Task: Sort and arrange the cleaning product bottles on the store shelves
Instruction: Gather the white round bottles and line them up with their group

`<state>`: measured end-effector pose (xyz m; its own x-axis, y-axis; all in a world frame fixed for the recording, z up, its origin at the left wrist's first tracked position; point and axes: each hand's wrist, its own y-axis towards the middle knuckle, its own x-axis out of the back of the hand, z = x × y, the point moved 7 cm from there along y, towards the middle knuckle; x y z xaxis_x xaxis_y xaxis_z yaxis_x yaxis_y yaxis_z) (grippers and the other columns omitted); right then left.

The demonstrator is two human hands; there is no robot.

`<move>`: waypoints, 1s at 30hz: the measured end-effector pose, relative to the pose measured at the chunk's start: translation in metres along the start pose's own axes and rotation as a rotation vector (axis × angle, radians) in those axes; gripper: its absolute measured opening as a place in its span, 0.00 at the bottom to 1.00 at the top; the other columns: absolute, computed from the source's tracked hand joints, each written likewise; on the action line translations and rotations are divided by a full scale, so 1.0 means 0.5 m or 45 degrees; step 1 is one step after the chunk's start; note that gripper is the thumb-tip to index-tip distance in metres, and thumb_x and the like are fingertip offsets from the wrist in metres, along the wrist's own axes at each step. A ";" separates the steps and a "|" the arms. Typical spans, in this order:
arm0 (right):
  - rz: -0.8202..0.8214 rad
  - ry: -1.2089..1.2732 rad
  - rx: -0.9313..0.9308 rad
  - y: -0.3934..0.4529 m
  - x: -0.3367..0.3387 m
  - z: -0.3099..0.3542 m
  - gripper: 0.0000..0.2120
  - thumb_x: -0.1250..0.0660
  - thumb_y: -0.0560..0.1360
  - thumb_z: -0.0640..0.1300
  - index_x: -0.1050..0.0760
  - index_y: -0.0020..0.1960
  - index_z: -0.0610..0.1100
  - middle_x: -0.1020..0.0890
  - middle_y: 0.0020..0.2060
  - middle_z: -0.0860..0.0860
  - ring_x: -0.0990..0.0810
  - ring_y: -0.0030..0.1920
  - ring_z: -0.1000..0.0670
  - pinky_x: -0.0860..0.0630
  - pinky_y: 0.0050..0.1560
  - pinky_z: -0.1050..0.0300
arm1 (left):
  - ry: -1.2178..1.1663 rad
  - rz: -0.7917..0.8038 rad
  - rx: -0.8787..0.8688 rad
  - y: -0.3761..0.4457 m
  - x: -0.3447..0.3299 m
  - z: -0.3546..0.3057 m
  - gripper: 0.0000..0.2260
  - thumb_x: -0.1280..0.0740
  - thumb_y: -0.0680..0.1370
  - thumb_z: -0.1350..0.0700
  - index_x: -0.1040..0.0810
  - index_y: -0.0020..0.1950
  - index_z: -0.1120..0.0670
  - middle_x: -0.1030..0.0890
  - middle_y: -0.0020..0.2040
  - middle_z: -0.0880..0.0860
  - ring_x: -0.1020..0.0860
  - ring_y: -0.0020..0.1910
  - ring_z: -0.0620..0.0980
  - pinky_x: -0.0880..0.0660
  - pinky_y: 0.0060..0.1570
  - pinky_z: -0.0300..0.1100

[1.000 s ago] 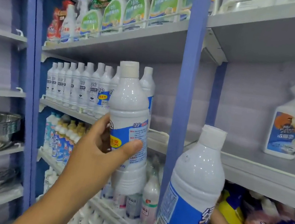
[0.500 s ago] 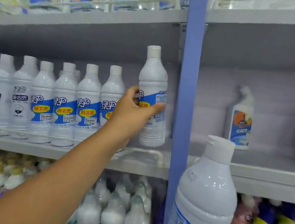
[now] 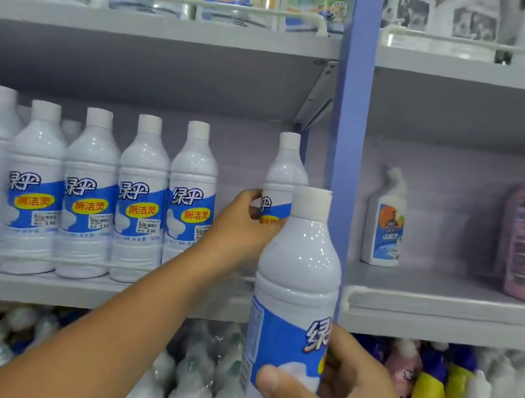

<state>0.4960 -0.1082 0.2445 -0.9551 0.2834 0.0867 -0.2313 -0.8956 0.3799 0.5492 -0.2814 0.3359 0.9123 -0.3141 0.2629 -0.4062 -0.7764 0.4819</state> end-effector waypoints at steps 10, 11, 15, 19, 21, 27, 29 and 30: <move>0.001 -0.048 0.204 0.093 0.004 0.107 0.13 0.21 0.68 0.47 0.17 0.52 0.50 0.12 0.45 0.56 0.13 0.47 0.55 0.18 0.46 0.62 | -0.037 0.079 -0.267 -0.156 0.114 -0.182 0.25 0.31 0.68 0.36 0.20 0.61 0.46 0.14 0.51 0.45 0.14 0.47 0.44 0.18 0.38 0.38; -0.007 -0.054 0.198 0.102 0.006 0.110 0.13 0.21 0.68 0.47 0.17 0.52 0.51 0.12 0.45 0.55 0.13 0.47 0.54 0.17 0.48 0.60 | 0.039 0.079 -0.297 -0.160 0.109 -0.190 0.26 0.30 0.65 0.35 0.22 0.61 0.43 0.14 0.52 0.42 0.15 0.48 0.41 0.18 0.39 0.37; -0.006 -0.069 0.203 0.120 0.000 0.114 0.13 0.21 0.68 0.48 0.17 0.51 0.50 0.12 0.45 0.55 0.13 0.47 0.54 0.17 0.51 0.55 | 0.224 -0.054 -0.312 -0.139 0.107 -0.201 0.24 0.24 0.65 0.38 0.23 0.58 0.40 0.15 0.52 0.39 0.15 0.47 0.40 0.17 0.48 0.45; -0.056 0.017 0.273 0.130 0.010 0.114 0.18 0.21 0.67 0.50 0.18 0.56 0.50 0.12 0.49 0.56 0.14 0.51 0.55 0.19 0.52 0.59 | 0.268 -0.143 -0.321 -0.119 0.129 -0.218 0.20 0.23 0.69 0.41 0.22 0.57 0.42 0.14 0.48 0.41 0.15 0.43 0.39 0.16 0.44 0.44; -0.116 0.051 0.304 0.131 0.027 0.111 0.26 0.22 0.62 0.55 0.20 0.59 0.52 0.13 0.52 0.58 0.15 0.54 0.57 0.21 0.55 0.60 | 0.287 -0.181 -0.329 -0.108 0.146 -0.232 0.20 0.23 0.70 0.41 0.22 0.58 0.43 0.14 0.48 0.42 0.15 0.44 0.40 0.16 0.44 0.45; -0.094 0.048 0.204 0.116 0.046 0.096 0.35 0.25 0.55 0.59 0.22 0.61 0.51 0.14 0.55 0.54 0.14 0.52 0.57 0.18 0.58 0.52 | 0.417 -0.260 -0.266 -0.047 0.171 -0.237 0.23 0.22 0.70 0.41 0.23 0.60 0.46 0.16 0.50 0.46 0.15 0.46 0.44 0.17 0.40 0.44; -0.107 0.038 0.192 0.109 0.051 0.093 0.35 0.25 0.55 0.61 0.22 0.60 0.52 0.14 0.54 0.54 0.14 0.52 0.56 0.19 0.60 0.49 | 0.463 -0.277 -0.242 -0.027 0.170 -0.224 0.24 0.21 0.70 0.42 0.24 0.61 0.47 0.18 0.51 0.46 0.17 0.47 0.44 0.19 0.39 0.43; -0.117 0.046 0.186 0.106 0.055 0.091 0.34 0.25 0.55 0.60 0.22 0.60 0.51 0.14 0.54 0.54 0.14 0.52 0.55 0.19 0.61 0.47 | 0.477 -0.279 -0.228 -0.018 0.170 -0.215 0.24 0.21 0.70 0.43 0.24 0.62 0.47 0.18 0.52 0.46 0.17 0.48 0.45 0.18 0.42 0.45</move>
<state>0.4660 -0.1322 0.3089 -0.9379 0.3467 0.0132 -0.2909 -0.8065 0.5147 0.6247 -0.2425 0.4438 0.9090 0.0912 0.4067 -0.2388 -0.6857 0.6876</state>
